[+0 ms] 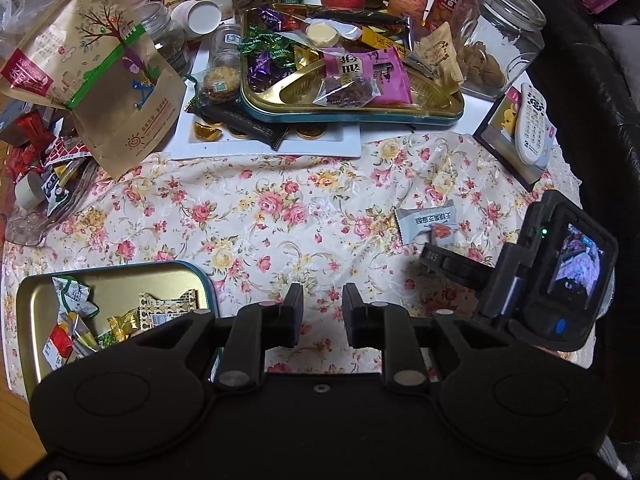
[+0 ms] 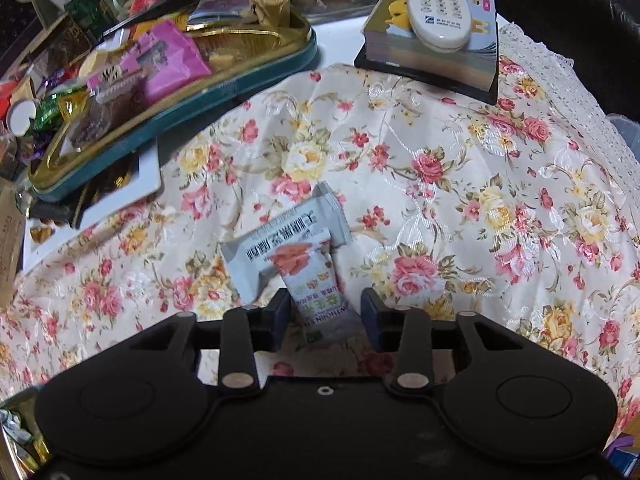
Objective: Organize snacks
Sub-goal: 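Grasp the white packet with the red picture with the right tool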
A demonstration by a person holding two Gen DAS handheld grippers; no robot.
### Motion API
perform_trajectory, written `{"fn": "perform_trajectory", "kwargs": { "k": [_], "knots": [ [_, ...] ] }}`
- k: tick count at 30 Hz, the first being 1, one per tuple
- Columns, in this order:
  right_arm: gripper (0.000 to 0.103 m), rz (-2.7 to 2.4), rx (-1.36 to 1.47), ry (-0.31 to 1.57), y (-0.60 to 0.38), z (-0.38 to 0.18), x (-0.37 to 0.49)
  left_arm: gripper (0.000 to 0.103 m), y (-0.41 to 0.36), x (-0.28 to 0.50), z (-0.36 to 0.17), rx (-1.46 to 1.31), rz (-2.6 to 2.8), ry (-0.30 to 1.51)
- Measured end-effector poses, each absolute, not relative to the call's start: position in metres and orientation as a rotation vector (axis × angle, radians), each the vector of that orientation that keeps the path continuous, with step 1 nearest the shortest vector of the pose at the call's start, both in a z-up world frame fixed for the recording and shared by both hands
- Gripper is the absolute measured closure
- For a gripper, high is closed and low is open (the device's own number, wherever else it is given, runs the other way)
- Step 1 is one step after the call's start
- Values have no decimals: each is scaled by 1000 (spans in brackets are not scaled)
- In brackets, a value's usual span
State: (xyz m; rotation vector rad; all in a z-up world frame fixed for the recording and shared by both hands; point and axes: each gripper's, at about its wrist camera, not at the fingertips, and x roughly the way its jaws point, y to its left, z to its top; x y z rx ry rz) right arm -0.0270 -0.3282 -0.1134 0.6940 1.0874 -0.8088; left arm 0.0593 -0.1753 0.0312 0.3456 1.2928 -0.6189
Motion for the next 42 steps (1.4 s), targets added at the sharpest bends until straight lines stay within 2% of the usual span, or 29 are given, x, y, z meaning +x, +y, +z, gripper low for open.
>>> {"fn": "perform_trajectory", "kwargs": {
  "k": [1,6,15,20,25,32,33,34,35,37,42],
  "knots": [
    [71,-811,679,1091,-328,-112,-27,72,-176,60,30,346,-617,1297],
    [78,-843,777,1107,-334,-104,-44,72,-180,61,22,353,-608,1324],
    [79,-885,929,1230,-333,-99,-94,72,-194,48,7,432,-611,1325],
    [78,-893,957,1221,-333,-102,-104,72,-202,41,-3,475,-613,1334],
    [62,-920,984,1209,-342,-109,-103,72,-205,41,-5,474,-616,1343],
    [59,-911,899,1237,-334,-118,-87,72,-205,44,-6,462,-615,1350],
    [63,-900,855,1249,-330,-118,-84,72,-205,44,-7,462,-616,1352],
    [77,-890,807,1270,-327,-118,-81,72,-205,44,-8,460,-616,1354],
    [80,-878,759,1286,-323,-117,-79,72,-205,44,-9,459,-617,1356],
    [83,-857,737,1283,-320,-115,-79,72,-205,44,-10,452,-624,1357],
    [83,-865,926,1183,-333,-92,-96,72,-206,40,-13,443,-644,1328]
  ]
}}
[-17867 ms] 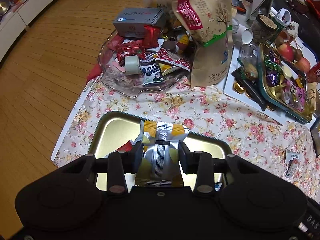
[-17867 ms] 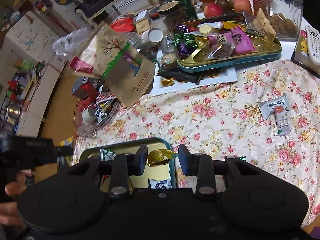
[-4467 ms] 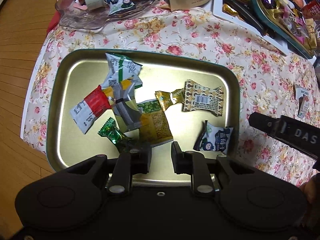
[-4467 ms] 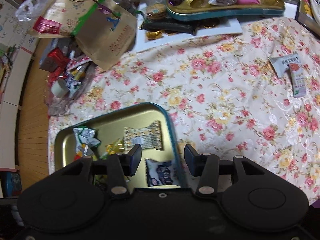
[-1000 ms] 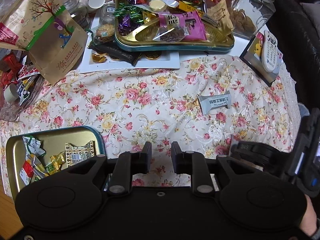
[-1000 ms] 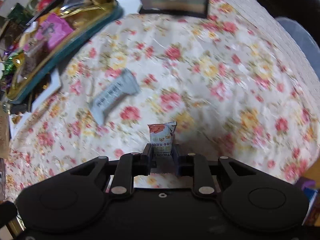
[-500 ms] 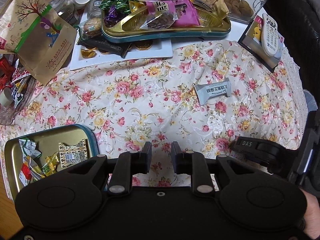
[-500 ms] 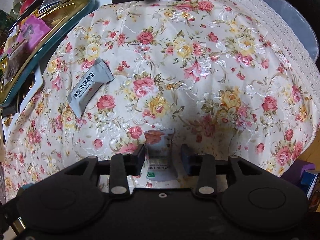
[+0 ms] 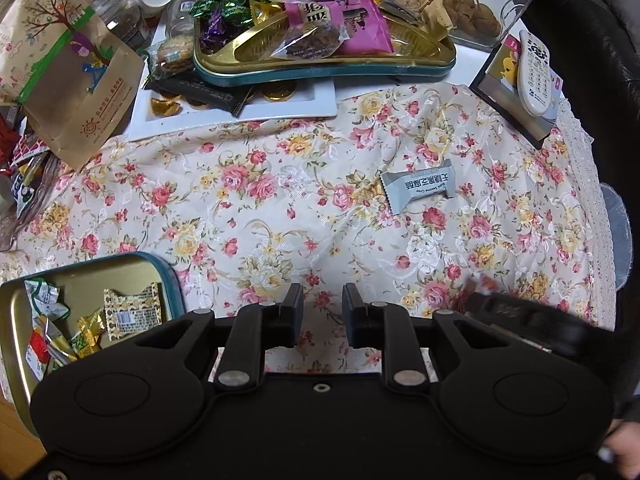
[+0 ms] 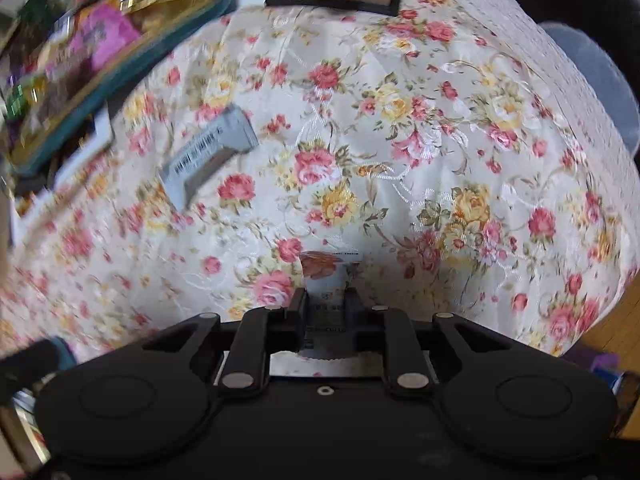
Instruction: Organize snacks
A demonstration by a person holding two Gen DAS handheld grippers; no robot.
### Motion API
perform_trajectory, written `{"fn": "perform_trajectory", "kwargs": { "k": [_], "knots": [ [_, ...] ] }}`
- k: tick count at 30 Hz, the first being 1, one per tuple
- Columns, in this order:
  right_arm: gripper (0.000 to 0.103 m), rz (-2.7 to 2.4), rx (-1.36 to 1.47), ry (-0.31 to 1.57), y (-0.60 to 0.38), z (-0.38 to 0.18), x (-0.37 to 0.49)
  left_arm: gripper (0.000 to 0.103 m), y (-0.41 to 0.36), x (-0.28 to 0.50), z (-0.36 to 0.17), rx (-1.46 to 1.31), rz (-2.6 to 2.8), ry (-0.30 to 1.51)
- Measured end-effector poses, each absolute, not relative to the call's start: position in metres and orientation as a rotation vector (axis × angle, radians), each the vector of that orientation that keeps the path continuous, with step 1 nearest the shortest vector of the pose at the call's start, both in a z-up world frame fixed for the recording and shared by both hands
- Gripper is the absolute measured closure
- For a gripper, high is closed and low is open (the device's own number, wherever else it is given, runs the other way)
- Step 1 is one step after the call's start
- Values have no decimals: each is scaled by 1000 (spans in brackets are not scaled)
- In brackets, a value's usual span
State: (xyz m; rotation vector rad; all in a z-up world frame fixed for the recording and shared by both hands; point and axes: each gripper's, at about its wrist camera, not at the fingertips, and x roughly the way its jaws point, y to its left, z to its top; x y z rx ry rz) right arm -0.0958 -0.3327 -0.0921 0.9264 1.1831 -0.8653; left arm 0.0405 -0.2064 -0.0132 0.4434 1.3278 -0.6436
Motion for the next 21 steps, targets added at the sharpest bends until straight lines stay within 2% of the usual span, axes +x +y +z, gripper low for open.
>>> {"fn": "perform_trajectory", "kwargs": {
  "k": [11,16,21],
  "knots": [
    [82,-831,1190,845,-368,-15,-126,72,-229,9,-41,552,-803,1120],
    [82,-785,1211,775,-367,6,-141,72,-247,0,-52,609,-881,1065],
    [82,-769,1190,758,-363,14,-154,72,-272,-7,-48,695,-972,927]
  ]
}}
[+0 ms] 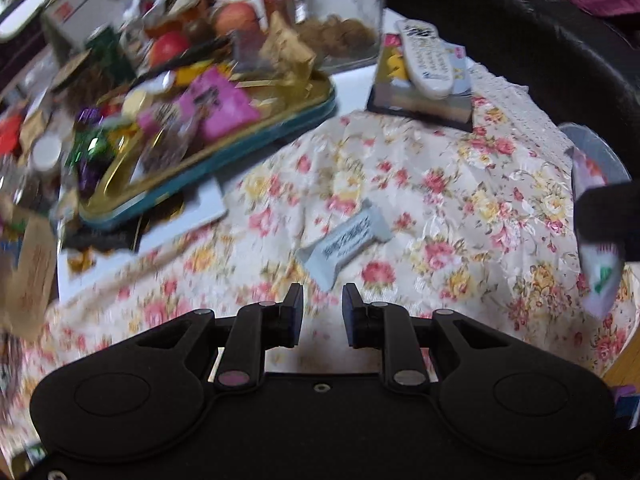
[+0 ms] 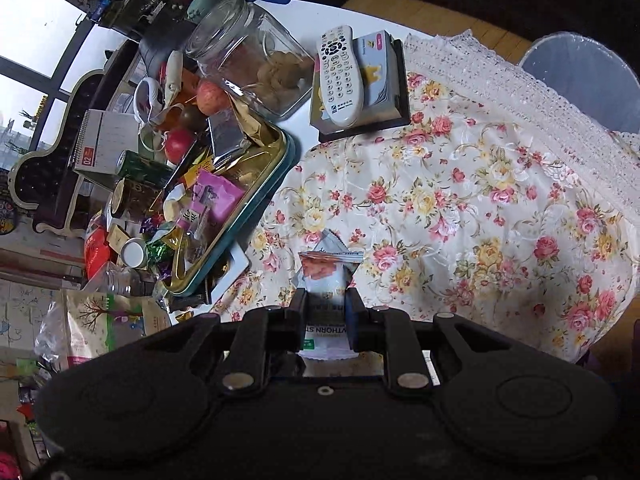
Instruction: Organize snacks
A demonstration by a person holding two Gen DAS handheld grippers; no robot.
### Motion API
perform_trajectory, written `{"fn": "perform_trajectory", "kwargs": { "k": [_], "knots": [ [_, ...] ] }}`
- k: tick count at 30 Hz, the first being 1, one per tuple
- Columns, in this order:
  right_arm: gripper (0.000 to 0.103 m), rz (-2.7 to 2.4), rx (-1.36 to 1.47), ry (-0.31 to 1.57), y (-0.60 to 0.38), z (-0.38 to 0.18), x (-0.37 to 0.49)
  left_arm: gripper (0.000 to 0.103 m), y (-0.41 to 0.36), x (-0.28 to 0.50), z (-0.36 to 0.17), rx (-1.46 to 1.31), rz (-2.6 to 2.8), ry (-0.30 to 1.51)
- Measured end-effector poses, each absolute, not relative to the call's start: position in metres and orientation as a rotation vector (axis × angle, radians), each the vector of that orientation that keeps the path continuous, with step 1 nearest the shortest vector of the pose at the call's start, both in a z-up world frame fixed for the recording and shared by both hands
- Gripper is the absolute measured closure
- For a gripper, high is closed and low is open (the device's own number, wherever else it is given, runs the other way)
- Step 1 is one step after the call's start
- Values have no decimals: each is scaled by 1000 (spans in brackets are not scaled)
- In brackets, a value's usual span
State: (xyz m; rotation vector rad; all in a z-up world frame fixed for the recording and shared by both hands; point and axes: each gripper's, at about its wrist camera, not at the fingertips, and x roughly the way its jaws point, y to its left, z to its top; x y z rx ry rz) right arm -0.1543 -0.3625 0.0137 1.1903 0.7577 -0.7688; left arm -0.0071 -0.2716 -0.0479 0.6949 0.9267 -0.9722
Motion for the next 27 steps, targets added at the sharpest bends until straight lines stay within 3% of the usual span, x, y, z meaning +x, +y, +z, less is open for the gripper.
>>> {"fn": "perform_trajectory", "kwargs": {
  "k": [6,10,22,27],
  "knots": [
    [82,-759,1266,731,-368,14,-167,70,-304,-24,-53,922,-1190,779],
    [82,-773,1298,684,-375,21,-173,68,-317,-28,-65,995,-1236,774],
    [82,-793,1340,632,-383,27,-177,68,-336,-6,-97,969,-1132,830],
    [82,-793,1335,635,-381,26,-174,58,-338,-5,-107,959,-1075,821]
  ]
}}
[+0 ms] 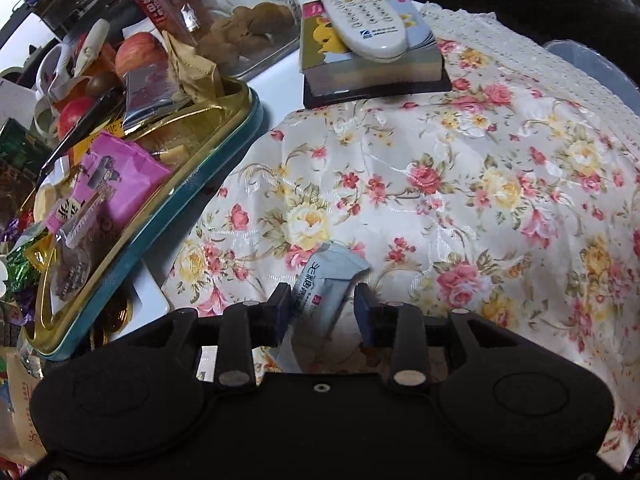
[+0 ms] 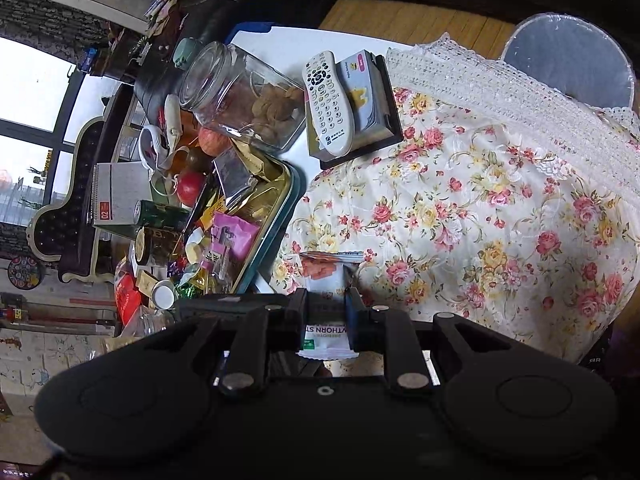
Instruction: Organize snacks
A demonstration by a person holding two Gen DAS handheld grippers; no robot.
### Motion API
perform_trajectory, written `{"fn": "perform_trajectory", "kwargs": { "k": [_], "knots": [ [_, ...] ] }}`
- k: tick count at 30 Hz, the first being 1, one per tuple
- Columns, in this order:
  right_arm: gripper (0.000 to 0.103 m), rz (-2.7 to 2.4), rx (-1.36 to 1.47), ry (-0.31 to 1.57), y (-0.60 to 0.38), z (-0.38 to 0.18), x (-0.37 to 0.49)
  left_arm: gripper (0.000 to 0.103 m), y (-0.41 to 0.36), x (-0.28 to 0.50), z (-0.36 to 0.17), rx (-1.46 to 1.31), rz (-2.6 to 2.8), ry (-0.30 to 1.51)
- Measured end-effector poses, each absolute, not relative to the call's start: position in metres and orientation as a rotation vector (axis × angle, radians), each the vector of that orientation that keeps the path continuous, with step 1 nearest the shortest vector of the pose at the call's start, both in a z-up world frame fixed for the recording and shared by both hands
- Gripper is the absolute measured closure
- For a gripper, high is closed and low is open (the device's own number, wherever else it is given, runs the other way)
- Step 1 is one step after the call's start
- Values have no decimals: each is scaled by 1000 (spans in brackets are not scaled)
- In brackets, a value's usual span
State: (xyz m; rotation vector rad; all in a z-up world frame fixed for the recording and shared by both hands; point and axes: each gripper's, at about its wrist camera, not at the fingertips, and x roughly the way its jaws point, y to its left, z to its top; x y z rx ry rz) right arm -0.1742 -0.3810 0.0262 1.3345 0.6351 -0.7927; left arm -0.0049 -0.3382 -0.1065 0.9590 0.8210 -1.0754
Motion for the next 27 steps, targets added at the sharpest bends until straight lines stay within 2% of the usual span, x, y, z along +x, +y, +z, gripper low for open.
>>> {"fn": "perform_trajectory", "kwargs": {
  "k": [3,8,12,16,19,27],
  "knots": [
    [82,-806,1330,647,-380,24,-170,61,-337,-4,-105,903,-1044,851],
    [82,-793,1316,634,-377,30,-168,75,-334,7,-99,765,-928,970],
    [82,-797,1294,620,-375,35,-169,79,-332,14,-93,678,-835,1093],
    [82,-811,1286,632,-375,32,-169,96,-322,9,-86,626,-801,1211],
    [82,-807,1284,640,-374,30,-169,96,-312,3,-85,597,-780,1287],
    [82,-800,1293,637,-373,31,-174,97,-274,-11,-67,599,-791,1283]
  ]
}}
